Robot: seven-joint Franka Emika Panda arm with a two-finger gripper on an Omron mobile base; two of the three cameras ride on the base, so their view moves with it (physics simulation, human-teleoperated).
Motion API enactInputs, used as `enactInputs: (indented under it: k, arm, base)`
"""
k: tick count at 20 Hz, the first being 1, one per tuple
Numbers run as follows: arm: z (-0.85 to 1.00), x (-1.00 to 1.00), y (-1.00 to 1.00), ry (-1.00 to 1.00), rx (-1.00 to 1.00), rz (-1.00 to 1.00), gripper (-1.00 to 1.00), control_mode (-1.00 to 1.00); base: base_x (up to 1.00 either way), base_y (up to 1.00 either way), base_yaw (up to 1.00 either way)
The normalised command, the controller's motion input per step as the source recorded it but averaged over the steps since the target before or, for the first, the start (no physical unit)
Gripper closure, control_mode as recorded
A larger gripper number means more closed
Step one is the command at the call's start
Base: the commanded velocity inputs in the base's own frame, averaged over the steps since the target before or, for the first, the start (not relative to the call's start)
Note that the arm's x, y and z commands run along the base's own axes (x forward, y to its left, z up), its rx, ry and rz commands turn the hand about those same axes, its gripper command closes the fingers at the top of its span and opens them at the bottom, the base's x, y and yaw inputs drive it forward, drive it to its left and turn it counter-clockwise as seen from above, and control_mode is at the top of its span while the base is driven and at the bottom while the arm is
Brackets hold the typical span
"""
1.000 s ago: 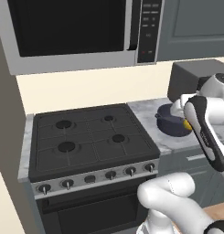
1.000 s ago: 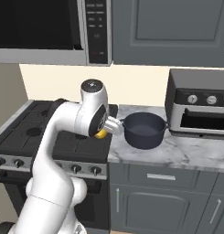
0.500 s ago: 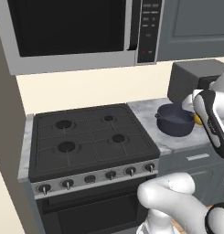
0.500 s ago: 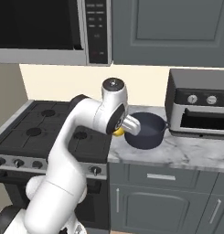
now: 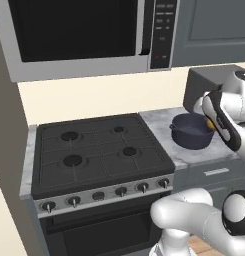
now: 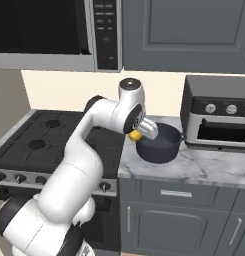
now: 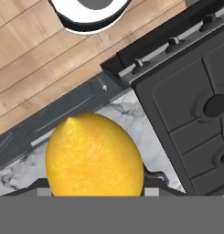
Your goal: Turn on the sink faucet. Then move the lemon from the counter to the sink. Turn off the sink. Move the vegetable from the sink to the pot next to the stove. Finally move the pot to the rear left burner.
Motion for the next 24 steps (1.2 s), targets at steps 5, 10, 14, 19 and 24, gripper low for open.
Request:
enactInputs:
  k: [5,10,14,19,24]
  arm:
    - [-0.13,0.35,-0.29,0.01,0.0,0.0,1.0,-1.0]
    - [-0.3,0.33,-0.14,0.01,0.0,-0.01,1.0,-1.0]
    - [-0.27,0.36,-0.11,0.02,0.0,-0.01,1.0,-1.0]
    - [-0.26,0.39,-0.14,0.02,0.0,-0.01,1.0,-1.0]
    - [-0.21,0.42,-0.09,0.03,0.0,-0.01,1.0,-1.0]
  base:
    - [0.0,0.0,0.0]
    - [0.0,0.0,0.0]
    - [0.0,0.0,0.0]
    - [0.0,0.0,0.0]
    - [0.0,0.0,0.0]
